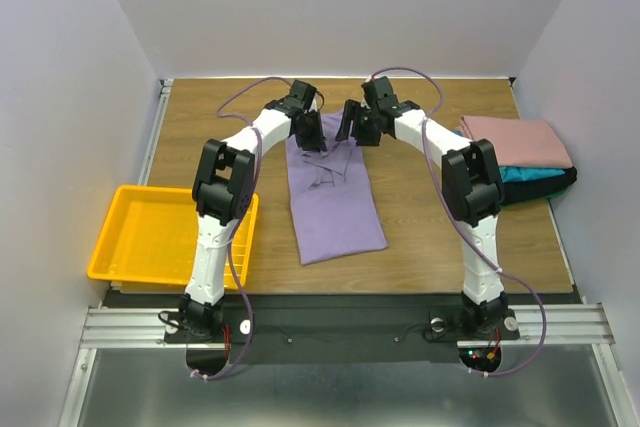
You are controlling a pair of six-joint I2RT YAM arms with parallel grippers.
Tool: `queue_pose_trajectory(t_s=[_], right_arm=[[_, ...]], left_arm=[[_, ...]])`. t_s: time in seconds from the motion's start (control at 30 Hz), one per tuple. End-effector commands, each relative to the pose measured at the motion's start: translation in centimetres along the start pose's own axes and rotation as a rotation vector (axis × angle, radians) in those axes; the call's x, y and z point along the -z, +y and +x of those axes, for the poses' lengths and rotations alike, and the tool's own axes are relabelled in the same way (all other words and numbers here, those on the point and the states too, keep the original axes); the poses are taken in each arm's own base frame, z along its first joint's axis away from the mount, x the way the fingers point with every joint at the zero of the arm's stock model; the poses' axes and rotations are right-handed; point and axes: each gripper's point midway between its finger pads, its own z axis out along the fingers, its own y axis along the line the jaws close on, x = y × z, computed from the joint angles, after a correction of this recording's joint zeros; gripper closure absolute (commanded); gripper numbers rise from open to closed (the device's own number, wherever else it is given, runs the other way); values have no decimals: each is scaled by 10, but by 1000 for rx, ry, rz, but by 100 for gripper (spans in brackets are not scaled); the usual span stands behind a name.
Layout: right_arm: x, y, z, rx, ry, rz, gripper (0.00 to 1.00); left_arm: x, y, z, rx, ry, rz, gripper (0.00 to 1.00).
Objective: Fold and stack the t-shirts
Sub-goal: Fold the tshirt
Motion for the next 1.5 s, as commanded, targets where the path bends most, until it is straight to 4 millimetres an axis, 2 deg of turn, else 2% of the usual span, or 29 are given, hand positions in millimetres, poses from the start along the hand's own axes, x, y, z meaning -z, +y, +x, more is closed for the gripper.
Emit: queue_pose_trajectory(t_s=[0.0,0.03,0.07,0.27,0.4,0.47,0.6,0.9,1.03,1.17,1.27,1.33,1.47], right_arm=[[0,16,-19,1,-44,-59,31],[-3,16,-15,0,-30,-64,33],[-3,18,-13,-3,-18,-80,35],[-3,19,-9,19,-5,-93,42],[-7,18,-9,18,-6,-89,49],[-11,18,-9,16,0,-93,54],[-20,16,-9,12,3,-86,56],[-24,36,-5,39,27,-157,60],[-21,44,2,65,41,-174,64],[-16,53,20,79,83,-203,70],[-13,56,24,83,86,-201,83],[-9,58,26,87,84,-202,97],[-1,66,25,116,60,-191,100]], left_arm=[[11,-12,-12,-32,-22,19,76],[13,-14,-15,-34,-29,25,93],[14,-17,-17,-32,-34,31,100],[34,-24,-37,-20,-89,83,100],[49,-13,-52,3,-123,99,100],[50,-6,-58,13,-128,100,100],[51,1,-60,26,-123,116,100],[49,2,-65,34,-119,151,100],[51,16,-74,59,-140,139,100],[55,31,-85,73,-164,121,100],[54,41,-91,77,-169,110,100],[55,46,-97,82,-175,111,100],[51,57,-102,87,-173,95,100]])
